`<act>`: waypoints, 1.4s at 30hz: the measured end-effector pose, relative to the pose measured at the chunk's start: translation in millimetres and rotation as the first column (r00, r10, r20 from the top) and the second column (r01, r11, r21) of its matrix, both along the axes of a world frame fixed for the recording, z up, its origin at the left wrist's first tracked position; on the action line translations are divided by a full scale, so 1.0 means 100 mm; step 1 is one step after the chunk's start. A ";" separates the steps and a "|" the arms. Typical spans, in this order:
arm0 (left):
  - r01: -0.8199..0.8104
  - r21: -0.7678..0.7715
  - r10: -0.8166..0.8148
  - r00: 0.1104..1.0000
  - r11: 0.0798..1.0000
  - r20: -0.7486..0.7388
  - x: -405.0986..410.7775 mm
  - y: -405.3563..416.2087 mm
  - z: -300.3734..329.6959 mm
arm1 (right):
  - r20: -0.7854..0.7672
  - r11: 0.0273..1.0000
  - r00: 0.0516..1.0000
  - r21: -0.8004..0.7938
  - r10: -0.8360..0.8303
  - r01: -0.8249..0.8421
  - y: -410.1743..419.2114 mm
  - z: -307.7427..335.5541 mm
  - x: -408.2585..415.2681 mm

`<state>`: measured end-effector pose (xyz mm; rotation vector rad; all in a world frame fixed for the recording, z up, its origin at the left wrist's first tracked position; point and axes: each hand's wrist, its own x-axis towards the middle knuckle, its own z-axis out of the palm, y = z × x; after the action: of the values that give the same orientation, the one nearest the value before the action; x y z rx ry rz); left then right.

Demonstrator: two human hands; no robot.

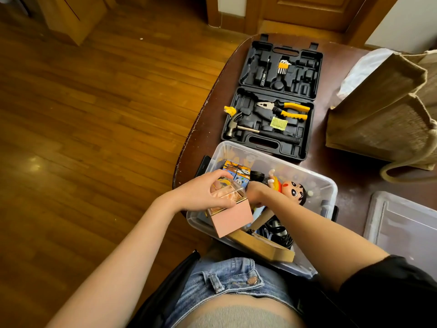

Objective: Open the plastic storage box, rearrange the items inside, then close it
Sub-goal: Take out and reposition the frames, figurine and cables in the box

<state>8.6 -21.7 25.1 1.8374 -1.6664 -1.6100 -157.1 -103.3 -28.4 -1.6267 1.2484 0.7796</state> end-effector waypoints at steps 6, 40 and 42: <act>-0.044 -0.007 0.043 0.998 0.999 -0.053 0.08 0.03 0.02 | 0.206 0.954 0.977 -0.281 -0.047 0.105 -0.01 0.05 -0.17; 0.062 -0.194 -0.099 0.977 0.979 -0.188 -0.90 -0.67 0.25 | 0.873 0.512 0.272 -0.030 -0.404 0.859 0.34 0.78 -1.46; -0.039 -0.158 -0.008 0.958 0.987 -0.286 -0.96 -0.70 0.26 | 0.861 0.445 0.210 0.021 -0.463 0.895 0.34 0.78 -1.54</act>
<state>-87.2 -91.6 50.6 1.4579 -1.5970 -1.5918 -310.9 -68.9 49.7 -1.1982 1.3430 -0.9258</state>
